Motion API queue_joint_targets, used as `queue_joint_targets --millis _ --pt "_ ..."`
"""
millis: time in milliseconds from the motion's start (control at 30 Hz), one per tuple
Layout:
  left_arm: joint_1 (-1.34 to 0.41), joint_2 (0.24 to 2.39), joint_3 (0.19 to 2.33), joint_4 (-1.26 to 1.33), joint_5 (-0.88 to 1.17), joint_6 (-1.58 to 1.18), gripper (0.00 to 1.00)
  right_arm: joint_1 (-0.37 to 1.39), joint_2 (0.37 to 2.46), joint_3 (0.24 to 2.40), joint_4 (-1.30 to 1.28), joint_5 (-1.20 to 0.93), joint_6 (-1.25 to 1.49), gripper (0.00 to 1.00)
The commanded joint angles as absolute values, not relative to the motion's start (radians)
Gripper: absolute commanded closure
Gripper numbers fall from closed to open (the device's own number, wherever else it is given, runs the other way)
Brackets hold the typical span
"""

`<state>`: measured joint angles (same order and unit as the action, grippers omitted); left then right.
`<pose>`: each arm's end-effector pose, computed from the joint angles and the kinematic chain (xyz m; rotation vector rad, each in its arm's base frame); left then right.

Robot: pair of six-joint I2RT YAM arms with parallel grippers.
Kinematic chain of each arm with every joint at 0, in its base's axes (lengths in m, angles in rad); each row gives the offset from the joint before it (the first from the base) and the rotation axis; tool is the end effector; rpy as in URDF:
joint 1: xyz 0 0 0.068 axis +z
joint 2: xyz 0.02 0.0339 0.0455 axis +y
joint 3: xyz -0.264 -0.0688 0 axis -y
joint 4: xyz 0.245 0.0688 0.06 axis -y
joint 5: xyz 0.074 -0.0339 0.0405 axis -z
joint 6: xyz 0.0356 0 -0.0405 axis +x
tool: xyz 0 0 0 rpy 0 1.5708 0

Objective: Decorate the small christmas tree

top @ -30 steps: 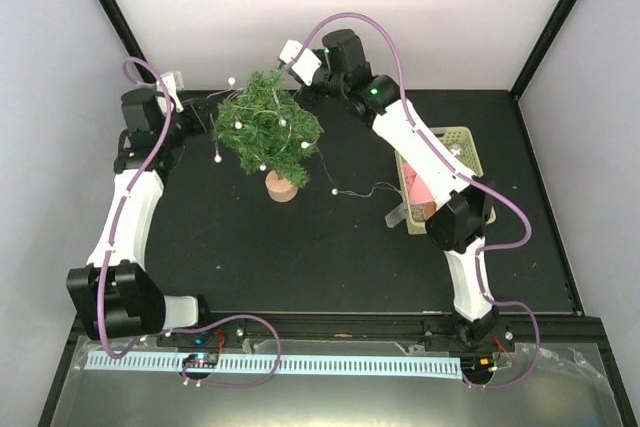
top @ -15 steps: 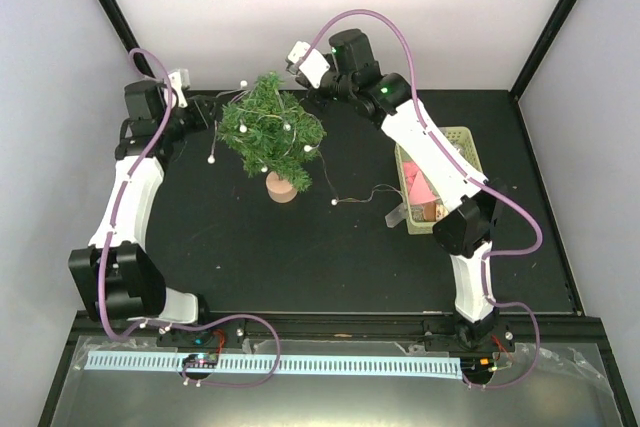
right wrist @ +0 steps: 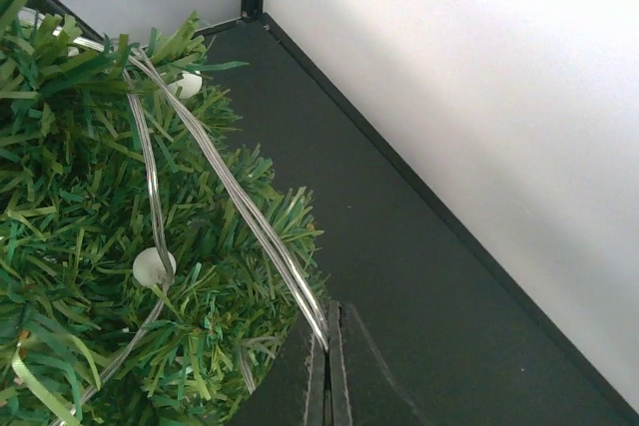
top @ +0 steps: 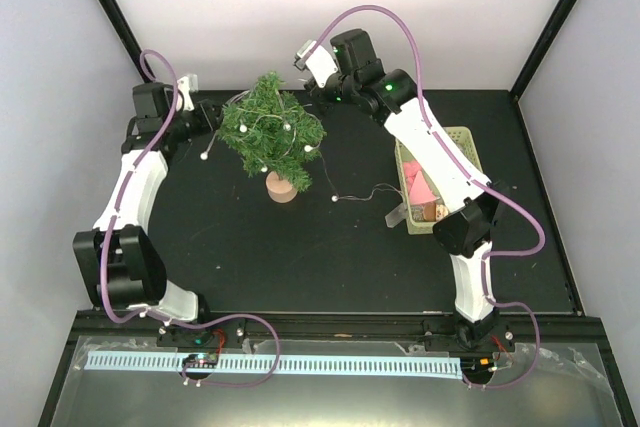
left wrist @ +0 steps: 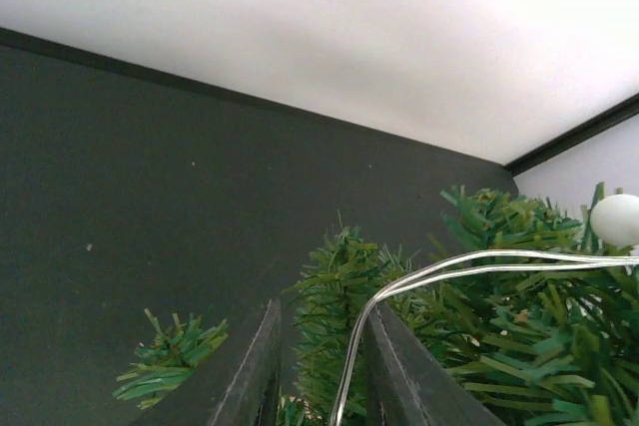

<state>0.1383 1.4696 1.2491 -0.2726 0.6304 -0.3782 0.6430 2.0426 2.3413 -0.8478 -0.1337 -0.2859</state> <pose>0.3357 0.0255 0.3325 -0.1348 2.0489 -0.7966 0.3570 0.2734 0.4211 -1.0271 1.8713 0.3529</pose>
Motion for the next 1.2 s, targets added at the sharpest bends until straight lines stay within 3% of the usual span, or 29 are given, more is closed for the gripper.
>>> queue_joint_targets --millis 0,300,400,633,900,1167 --pt "0.148 1.493 1.301 -0.291 0.701 -0.392 0.75 0.634 2.038 2.334 -0.857 -0.144 -0.22 0.99" --pt "0.147 1.489 1.293 -0.305 0.72 -0.384 0.75 0.613 2.019 2.316 -0.844 -0.193 -0.159 0.81" --pt "0.148 1.483 1.286 -0.305 0.721 -0.379 0.75 0.603 1.967 2.25 -0.819 -0.196 -0.161 0.67" --pt "0.147 1.471 1.278 -0.299 0.725 -0.382 0.75 0.577 1.838 2.065 -0.758 -0.183 -0.153 0.53" --pt "0.147 1.455 1.271 -0.304 0.722 -0.367 0.75 0.572 1.649 1.649 -0.53 -0.282 -0.289 0.5" --pt "0.147 1.453 1.267 -0.298 0.72 -0.369 0.75 0.573 1.51 1.15 -0.091 -0.495 -0.557 0.47"
